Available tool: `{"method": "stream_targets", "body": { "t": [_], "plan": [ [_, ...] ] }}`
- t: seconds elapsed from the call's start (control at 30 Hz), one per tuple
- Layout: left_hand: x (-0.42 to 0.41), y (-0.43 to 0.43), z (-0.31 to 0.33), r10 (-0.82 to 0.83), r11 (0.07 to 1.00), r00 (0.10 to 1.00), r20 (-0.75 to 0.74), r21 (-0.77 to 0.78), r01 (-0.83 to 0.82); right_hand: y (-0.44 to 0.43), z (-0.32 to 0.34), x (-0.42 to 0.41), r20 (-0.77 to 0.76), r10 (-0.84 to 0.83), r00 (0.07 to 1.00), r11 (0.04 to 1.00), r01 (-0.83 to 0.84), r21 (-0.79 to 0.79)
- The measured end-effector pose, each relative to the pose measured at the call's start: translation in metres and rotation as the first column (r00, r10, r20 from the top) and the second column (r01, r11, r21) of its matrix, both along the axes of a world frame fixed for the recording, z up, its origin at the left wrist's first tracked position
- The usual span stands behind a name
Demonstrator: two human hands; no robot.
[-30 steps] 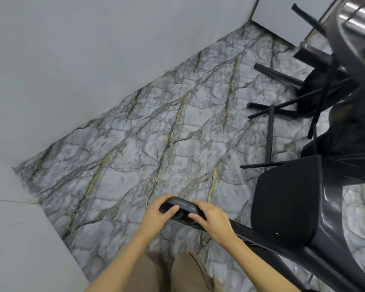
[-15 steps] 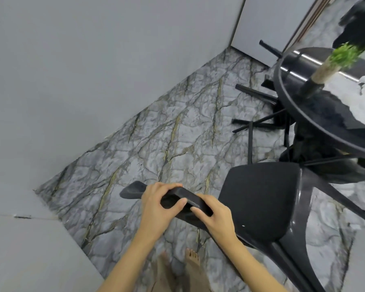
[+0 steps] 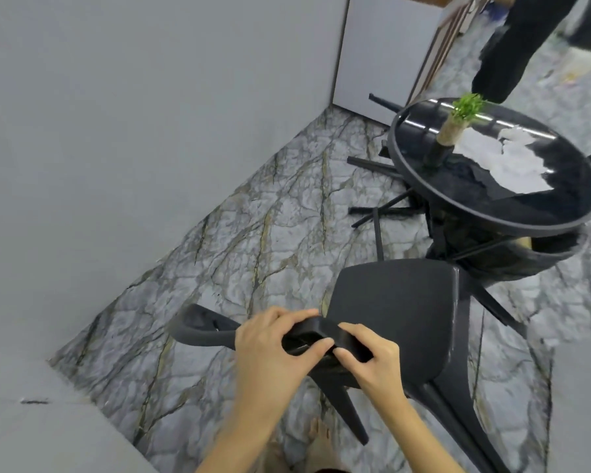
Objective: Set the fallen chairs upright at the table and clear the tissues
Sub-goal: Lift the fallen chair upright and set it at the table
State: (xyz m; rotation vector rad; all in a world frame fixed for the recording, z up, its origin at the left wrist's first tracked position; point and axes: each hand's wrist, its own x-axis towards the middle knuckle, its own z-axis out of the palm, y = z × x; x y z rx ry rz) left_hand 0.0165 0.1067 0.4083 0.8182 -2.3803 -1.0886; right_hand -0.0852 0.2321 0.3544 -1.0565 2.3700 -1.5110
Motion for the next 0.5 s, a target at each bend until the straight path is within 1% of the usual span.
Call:
{"method": "stream_targets", "body": {
  "t": [0.1, 0.17, 0.27, 0.33, 0.5],
  "plan": [
    [-0.007, 0.019, 0.011, -0.083, 0.997, 0.997, -0.009, 0.005, 0.083, 0.024, 0.014, -0.005, 0.044, -0.036, 0.998, 0.998, 0.038, -0.044],
    [-0.011, 0.035, 0.018, -0.103, 0.995, 0.994, -0.019, 0.006, 0.103, 0.039, 0.024, -0.011, 0.046, -0.049, 0.998, 0.995, 0.053, -0.080],
    [-0.018, 0.058, 0.030, -0.154, 0.988, 0.988, -0.008, 0.025, 0.154, 0.059, 0.046, -0.018, 0.005, -0.023, 1.000, 0.988, 0.023, -0.155],
    [-0.023, 0.074, 0.039, -0.219, 0.974, 0.976, -0.017, 0.049, 0.220, 0.074, 0.060, -0.022, -0.015, 0.012, 1.000, 0.986, -0.014, -0.168],
    [-0.040, 0.136, 0.058, -0.354, 0.927, 0.934, -0.050, 0.118, 0.357, 0.137, 0.081, -0.034, 0.024, 0.018, 1.000, 0.978, -0.013, -0.209]
  ]
}}
